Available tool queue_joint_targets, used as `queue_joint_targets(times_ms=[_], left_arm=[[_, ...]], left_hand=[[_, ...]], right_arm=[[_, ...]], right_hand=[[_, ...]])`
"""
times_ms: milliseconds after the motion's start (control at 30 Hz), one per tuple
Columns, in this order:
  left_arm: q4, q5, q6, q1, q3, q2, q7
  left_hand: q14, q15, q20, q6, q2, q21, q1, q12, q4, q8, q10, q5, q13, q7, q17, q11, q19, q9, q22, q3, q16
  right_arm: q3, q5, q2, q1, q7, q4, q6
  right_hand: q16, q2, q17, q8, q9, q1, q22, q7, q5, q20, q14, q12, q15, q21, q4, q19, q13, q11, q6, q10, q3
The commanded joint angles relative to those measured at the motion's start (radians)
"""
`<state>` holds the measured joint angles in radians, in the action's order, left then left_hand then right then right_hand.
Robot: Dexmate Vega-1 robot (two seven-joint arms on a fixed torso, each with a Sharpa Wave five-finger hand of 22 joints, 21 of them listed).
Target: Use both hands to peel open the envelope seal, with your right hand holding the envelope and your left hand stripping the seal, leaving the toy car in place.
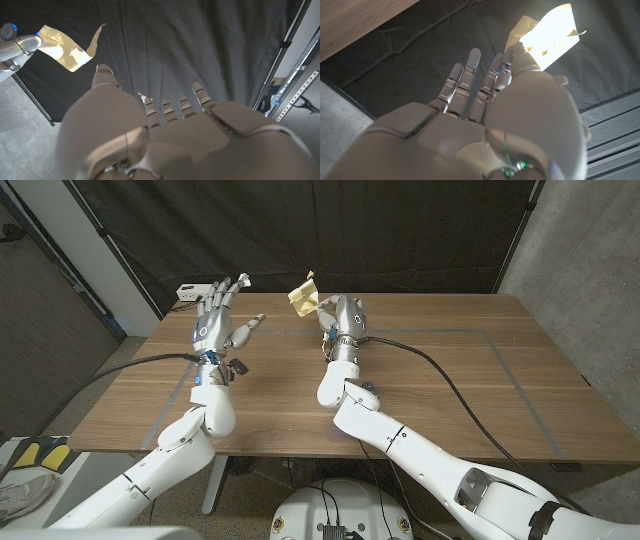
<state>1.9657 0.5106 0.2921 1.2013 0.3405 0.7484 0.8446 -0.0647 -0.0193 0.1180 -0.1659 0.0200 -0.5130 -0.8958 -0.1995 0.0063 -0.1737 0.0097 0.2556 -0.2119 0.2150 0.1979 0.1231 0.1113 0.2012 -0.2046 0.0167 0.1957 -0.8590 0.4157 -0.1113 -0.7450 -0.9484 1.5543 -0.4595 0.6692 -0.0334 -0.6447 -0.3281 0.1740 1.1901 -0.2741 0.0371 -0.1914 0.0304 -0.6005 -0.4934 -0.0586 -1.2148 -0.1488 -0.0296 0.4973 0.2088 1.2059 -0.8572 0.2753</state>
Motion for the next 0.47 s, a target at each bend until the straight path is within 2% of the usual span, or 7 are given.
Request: queue_joint_targets(times_ms=[33,100,167,200,300,400,467], left_arm=[[-0.051,-0.114,-0.134,0.026,-0.060,0.012,-0.036],[-0.053,-0.127,-0.135,0.031,-0.071,0.009,-0.039],[-0.055,-0.135,-0.139,0.037,-0.082,0.011,-0.041],[-0.056,-0.140,-0.140,0.040,-0.088,0.012,-0.044],[-0.061,-0.151,-0.150,0.048,-0.103,0.013,-0.044],[-0.067,-0.156,-0.161,0.053,-0.113,0.017,-0.046],[-0.071,-0.158,-0.167,0.056,-0.119,0.016,-0.042]], left_hand=[[-0.014,0.003,0.001,0.021,0.005,0.004,0.022,0.003,0.017,-0.005,-0.018,0.005,-0.003,0.002,0.003,-0.004,0.019,0.003,-0.002,0.006,-0.003],[-0.021,0.010,0.011,0.041,0.008,0.010,0.035,0.004,0.025,-0.003,-0.030,0.005,-0.003,0.001,0.004,-0.011,0.035,0.002,-0.002,0.011,-0.004],[-0.035,0.014,0.015,0.066,0.007,0.015,0.051,0.004,0.033,-0.002,-0.045,0.006,-0.003,0.000,0.004,-0.015,0.050,0.002,-0.003,0.019,-0.007],[-0.039,0.018,0.016,0.091,0.004,0.015,0.061,0.004,0.038,0.002,-0.054,0.006,-0.003,-0.002,0.004,-0.018,0.051,0.001,-0.004,0.026,-0.006],[-0.047,0.030,0.019,0.128,0.003,0.019,0.077,0.004,0.046,0.003,-0.068,0.007,-0.003,0.000,0.005,-0.020,0.063,0.001,-0.004,0.035,-0.006],[-0.050,0.030,0.022,0.134,0.003,0.021,0.081,0.003,0.048,0.003,-0.071,0.007,-0.003,0.001,0.005,-0.022,0.068,0.001,-0.004,0.037,-0.006],[-0.051,0.030,0.023,0.138,0.004,0.021,0.084,0.003,0.051,0.001,-0.075,0.007,-0.003,0.001,0.005,-0.025,0.070,0.001,-0.005,0.038,-0.006]], right_arm=[[-0.003,0.017,0.026,-0.013,-0.045,0.004,-0.067],[-0.005,0.013,0.035,-0.002,-0.064,-0.025,-0.031],[-0.008,0.006,0.039,0.006,-0.065,-0.040,-0.011],[-0.007,-0.003,0.039,0.010,-0.060,-0.047,0.008],[-0.013,-0.006,0.047,0.023,-0.079,-0.086,0.055],[-0.017,0.000,0.063,0.033,-0.116,-0.119,0.083],[-0.017,0.000,0.075,0.037,-0.141,-0.137,0.107]], right_hand=[[-0.009,-0.002,0.004,-0.034,0.108,-0.019,0.002,-0.013,-0.005,0.004,0.000,0.006,-0.170,-0.009,0.003,0.003,-0.002,0.000,0.027,0.006,0.013],[-0.014,-0.003,0.008,-0.033,0.109,-0.023,0.005,-0.009,-0.005,0.001,-0.003,0.007,-0.170,-0.010,0.003,0.003,-0.002,0.000,0.023,0.007,0.017],[-0.024,0.002,0.012,-0.028,0.110,-0.049,0.013,0.022,0.002,-0.010,-0.010,0.022,-0.169,-0.016,0.012,0.003,-0.003,-0.006,0.004,0.032,0.019],[-0.052,0.024,0.027,0.023,0.098,-0.149,0.032,0.058,0.005,-0.044,0.016,0.082,-0.159,-0.025,0.048,0.011,-0.030,-0.037,-0.125,0.107,-0.004],[-0.145,0.049,0.116,0.122,0.084,-0.271,0.067,0.051,-0.007,-0.067,0.082,0.201,-0.121,-0.027,0.082,0.034,-0.072,-0.104,-0.398,0.258,-0.020],[-0.192,0.053,0.169,0.153,0.071,-0.303,0.081,0.045,-0.011,-0.074,0.126,0.262,-0.096,-0.022,0.081,0.042,-0.096,-0.127,-0.567,0.320,-0.011],[-0.202,0.048,0.180,0.157,0.067,-0.309,0.084,0.051,-0.010,-0.074,0.135,0.276,-0.094,-0.020,0.080,0.043,-0.101,-0.132,-0.611,0.341,-0.006]])
